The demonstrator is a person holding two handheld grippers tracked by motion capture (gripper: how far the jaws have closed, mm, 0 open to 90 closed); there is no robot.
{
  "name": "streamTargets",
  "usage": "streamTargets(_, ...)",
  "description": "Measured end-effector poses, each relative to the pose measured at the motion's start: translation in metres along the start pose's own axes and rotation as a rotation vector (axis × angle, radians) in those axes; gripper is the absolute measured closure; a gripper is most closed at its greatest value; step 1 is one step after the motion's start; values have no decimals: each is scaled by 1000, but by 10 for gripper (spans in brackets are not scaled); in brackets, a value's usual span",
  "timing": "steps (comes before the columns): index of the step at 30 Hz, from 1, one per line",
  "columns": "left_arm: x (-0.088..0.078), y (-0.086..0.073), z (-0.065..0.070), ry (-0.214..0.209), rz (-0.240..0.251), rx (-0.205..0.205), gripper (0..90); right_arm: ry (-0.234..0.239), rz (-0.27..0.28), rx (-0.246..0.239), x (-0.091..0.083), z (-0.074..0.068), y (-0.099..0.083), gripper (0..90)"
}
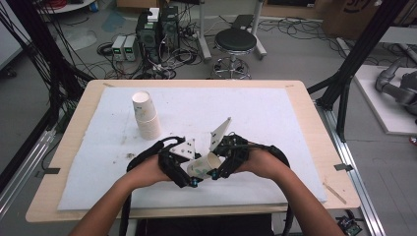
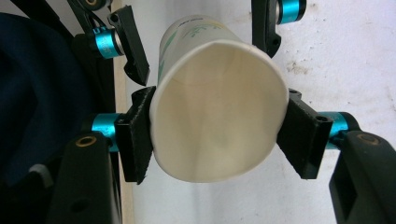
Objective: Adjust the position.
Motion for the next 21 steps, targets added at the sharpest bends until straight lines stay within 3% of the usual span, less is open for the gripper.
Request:
streamTargets(13,7,4,-2,-37,-8,3,357,11,-16,-17,4,-3,2,354)
streamTargets(21,7,5,-2,-50,6,-7,364,16,-16,-9,3,-2,2,343)
Point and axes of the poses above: each handheld gripper's, and its own axes: x roughly forward along the jaws, y roughly out of its top, z roughly to its right, the point moved 2 cm from there along x, roughly forward along the jaws, and after that the axes turned 13 degrees about -y, right-handed, at the moved point
